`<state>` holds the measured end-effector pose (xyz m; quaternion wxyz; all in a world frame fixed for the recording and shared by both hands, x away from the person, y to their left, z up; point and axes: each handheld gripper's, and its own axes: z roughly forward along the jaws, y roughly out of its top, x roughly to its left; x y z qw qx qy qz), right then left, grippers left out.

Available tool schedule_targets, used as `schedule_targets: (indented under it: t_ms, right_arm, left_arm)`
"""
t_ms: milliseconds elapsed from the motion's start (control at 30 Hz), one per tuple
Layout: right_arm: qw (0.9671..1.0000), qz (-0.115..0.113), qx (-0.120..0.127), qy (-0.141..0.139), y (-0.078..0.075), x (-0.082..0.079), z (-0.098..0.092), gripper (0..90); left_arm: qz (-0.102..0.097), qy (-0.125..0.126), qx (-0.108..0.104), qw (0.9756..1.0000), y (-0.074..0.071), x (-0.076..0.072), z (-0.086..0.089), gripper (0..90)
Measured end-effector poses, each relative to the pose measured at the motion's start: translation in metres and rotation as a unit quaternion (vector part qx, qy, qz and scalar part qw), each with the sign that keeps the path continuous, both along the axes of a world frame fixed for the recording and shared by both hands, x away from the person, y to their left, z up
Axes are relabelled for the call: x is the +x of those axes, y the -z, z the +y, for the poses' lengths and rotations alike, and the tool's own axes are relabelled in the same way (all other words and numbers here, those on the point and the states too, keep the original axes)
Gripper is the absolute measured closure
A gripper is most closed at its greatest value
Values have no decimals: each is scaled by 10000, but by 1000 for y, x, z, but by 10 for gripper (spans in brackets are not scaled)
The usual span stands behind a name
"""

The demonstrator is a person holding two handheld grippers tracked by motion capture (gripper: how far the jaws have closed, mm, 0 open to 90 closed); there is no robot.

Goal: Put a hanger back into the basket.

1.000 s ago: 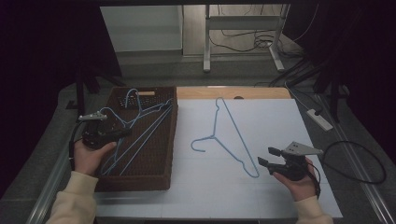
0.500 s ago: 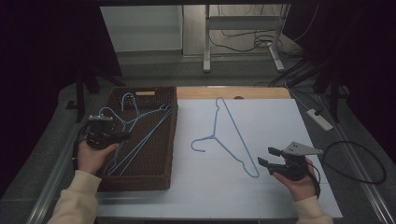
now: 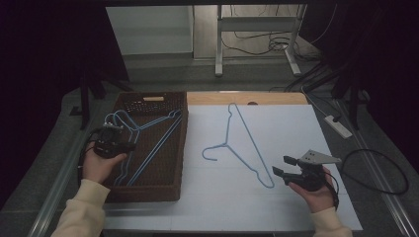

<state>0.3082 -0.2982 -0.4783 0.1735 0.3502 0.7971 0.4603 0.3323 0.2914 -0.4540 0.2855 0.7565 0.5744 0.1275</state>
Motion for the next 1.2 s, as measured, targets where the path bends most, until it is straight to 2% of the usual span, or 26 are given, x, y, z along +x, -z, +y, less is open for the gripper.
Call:
schedule_targets:
  t_ms: [100, 133, 167, 200, 233, 300, 333, 367, 467, 533, 600, 667, 733, 800, 933, 1100, 1200]
  right_arm:
    - [10000, 2, 3, 3, 0, 0, 0, 369]
    - [10000, 3, 5, 3, 0, 0, 0, 369]
    - [10000, 3, 11, 1, 0, 0, 0, 369]
    - [10000, 3, 11, 1, 0, 0, 0, 369]
    - [10000, 11, -8, -7, 1, 0, 1, 369]
    - [10000, 18, -19, -17, 1, 1, 1, 369]
    - [10000, 28, -23, -23, 1, 1, 1, 368]
    - [10000, 32, -25, -22, 1, 1, 1, 368]
    - [10000, 48, -35, -40, 1, 2, 2, 365]
    - [10000, 62, -42, -55, 2, 3, 3, 363]
    - [10000, 64, -36, -66, 2, 3, 3, 363]
    - [9999, 77, -46, -85, 2, 3, 2, 361]
    - [9999, 72, -26, -90, 2, 3, 2, 360]
    - [9999, 69, -31, -106, 2, 2, 2, 359]
    - [9999, 74, -50, -117, 1, 2, 2, 359]
    - [9998, 95, -86, -138, 2, 2, 3, 359]
    - [9998, 94, -110, -144, 2, 2, 4, 358]
  left_arm:
    - [-383, -33, -72, 9992, -7, -6, 1, 568]
    - [-383, -33, -72, 9992, -7, -6, 1, 527]
    - [-578, -22, -147, 9982, -11, -10, 2, 484]
    - [-716, 5, -232, 9972, -15, -13, 2, 484]
    - [-920, 105, -418, 9948, -21, -19, 1, 440]
    - [-1159, 259, -633, 9909, -27, -27, 0, 406]
    - [-1159, 259, -633, 9909, -27, -27, 0, 397]
    - [-1369, 373, -759, 9870, -31, -35, -4, 388]
    - [-1562, 533, -940, 9818, -35, -45, -11, 374]
    - [-1657, 655, -1091, 9779, -37, -52, -16, 369]
    - [-1680, 697, -1117, 9770, -37, -54, -18, 367]
    - [-1732, 797, -1152, 9749, -37, -60, -24, 364]
    - [-1817, 982, -1193, 9711, -38, -67, -34, 362]
    - [-1847, 1087, -1225, 9691, -37, -72, -40, 361]
    - [-1831, 1234, -1181, 9681, -36, -76, -49, 356]
    - [-1850, 1380, -1208, 9655, -32, -82, -58, 351]
    - [-1838, 1431, -1221, 9648, -30, -83, -60, 350]
